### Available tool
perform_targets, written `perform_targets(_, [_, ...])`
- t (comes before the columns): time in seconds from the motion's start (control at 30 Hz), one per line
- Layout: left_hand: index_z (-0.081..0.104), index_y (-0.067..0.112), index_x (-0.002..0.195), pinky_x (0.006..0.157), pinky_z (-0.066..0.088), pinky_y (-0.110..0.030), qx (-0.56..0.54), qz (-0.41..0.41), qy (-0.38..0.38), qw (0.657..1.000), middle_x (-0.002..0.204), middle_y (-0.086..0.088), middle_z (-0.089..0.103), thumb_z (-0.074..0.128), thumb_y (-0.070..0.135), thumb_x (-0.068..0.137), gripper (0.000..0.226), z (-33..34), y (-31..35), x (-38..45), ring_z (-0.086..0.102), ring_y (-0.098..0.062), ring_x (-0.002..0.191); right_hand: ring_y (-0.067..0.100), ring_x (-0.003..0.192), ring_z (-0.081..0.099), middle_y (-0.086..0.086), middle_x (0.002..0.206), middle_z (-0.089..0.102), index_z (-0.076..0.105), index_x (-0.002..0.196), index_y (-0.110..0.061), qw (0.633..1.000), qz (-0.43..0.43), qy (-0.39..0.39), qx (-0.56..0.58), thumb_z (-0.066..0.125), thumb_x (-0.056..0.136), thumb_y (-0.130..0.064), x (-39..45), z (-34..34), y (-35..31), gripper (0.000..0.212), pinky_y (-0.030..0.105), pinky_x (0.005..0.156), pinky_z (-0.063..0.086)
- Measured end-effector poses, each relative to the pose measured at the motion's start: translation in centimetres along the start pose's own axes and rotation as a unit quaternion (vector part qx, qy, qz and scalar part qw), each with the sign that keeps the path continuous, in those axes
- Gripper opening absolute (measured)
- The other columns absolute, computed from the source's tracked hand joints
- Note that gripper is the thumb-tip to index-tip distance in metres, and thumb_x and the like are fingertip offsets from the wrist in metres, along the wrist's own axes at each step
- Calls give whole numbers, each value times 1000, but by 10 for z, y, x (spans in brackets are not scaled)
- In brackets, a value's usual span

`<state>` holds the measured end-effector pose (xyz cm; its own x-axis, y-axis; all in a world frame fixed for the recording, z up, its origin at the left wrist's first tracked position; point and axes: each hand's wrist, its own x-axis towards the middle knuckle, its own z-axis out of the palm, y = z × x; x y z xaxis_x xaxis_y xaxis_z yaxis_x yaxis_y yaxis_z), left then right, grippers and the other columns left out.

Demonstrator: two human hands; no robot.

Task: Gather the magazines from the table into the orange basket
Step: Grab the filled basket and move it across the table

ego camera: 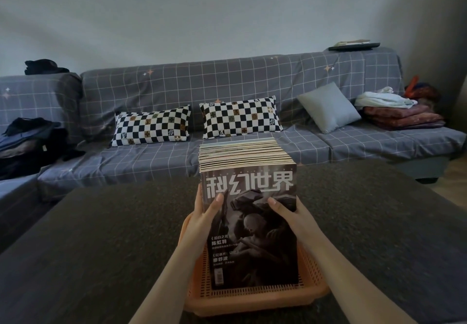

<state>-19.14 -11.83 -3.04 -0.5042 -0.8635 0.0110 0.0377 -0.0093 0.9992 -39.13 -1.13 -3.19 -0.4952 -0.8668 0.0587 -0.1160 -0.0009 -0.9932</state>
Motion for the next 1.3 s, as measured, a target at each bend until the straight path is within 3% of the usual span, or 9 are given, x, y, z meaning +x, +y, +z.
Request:
perform_targets(0.13, [0, 44, 150, 100, 42, -50, 139, -9, 39, 990, 157, -3, 25, 66, 76, 56, 119, -12, -4, -18, 39, -32, 134, 18, 129, 43, -11, 140, 45, 26, 144, -37, 987, -17, 39, -156, 67, 69, -60, -21, -13, -5, 89, 33, 99, 37])
perform_targets(0.2, [-5, 35, 151, 113, 19, -61, 275, -3, 71, 959, 161, 7, -4, 59, 75, 59, 120, -21, -12, -33, 5, -31, 147, 19, 136, 34, -6, 151, 30, 17, 148, -30, 970, -18, 87, -226, 68, 74, -53, -39, -24, 3, 93, 39, 104, 34])
perform_targets(0.27, [-9, 26, 152, 115, 10, -60, 369, -23, 108, 923, 160, 4, -14, 55, 73, 62, 120, -29, -21, -49, -6, -30, 147, 20, 137, 31, -3, 153, 27, 15, 148, -26, 954, 18, 114, -278, 69, 75, -50, -58, -33, 14, 94, 42, 107, 32])
perform_targets(0.33, [-9, 20, 153, 116, 17, -56, 349, -88, 120, 925, 162, -5, -4, 62, 66, 68, 120, -35, -29, -63, 5, -32, 147, 22, 135, 34, 0, 152, 30, 17, 148, -25, 952, 87, 120, -268, 70, 76, -46, -73, -38, 26, 93, 43, 107, 34])
perform_targets(0.4, [8, 19, 154, 112, 30, -54, 223, -177, 106, 953, 155, -11, 30, 71, 55, 66, 114, -37, -33, -76, 35, -33, 138, 24, 129, 42, 3, 146, 38, 22, 147, -23, 961, 159, 118, -195, 70, 77, -42, -86, -36, 37, 87, 44, 104, 38])
perform_targets(0.5, [44, 13, 139, 103, 43, -53, 26, -248, 81, 965, 114, -14, 68, 75, 32, 57, 90, -42, -39, -89, 65, -33, 104, 24, 113, 50, 7, 134, 50, 38, 140, -18, 960, 252, 118, -23, 69, 78, -38, -101, -26, 46, 71, 40, 92, 39])
perform_targets(0.6, [44, 16, 138, 98, 46, -53, -108, -256, 94, 956, 115, -17, 67, 74, 10, 64, 80, -44, -48, -94, 64, -36, 103, 29, 119, 48, 9, 131, 52, 43, 137, -17, 946, 285, 140, 60, 68, 80, -34, -105, -20, 53, 65, 44, 104, 35])
perform_targets(0.77, [46, 19, 136, 70, 53, -45, -196, -255, 91, 943, 108, -17, 70, 67, -2, 68, 74, -40, -53, -95, 68, -36, 96, 28, 124, 45, 9, 134, 50, 40, 139, -20, 936, 270, 165, 156, 67, 80, -26, -105, -16, 61, 65, 47, 108, 31])
perform_targets(1.3, [44, 16, 137, 63, 56, -37, -207, -249, 60, 944, 104, -13, 74, 71, 0, 67, 77, 4, -61, -65, 73, -29, 89, 24, 116, 51, 4, 125, 57, 44, 135, -23, 931, 184, 189, 253, 64, 79, -18, -81, -53, 67, 60, 46, 106, 34])
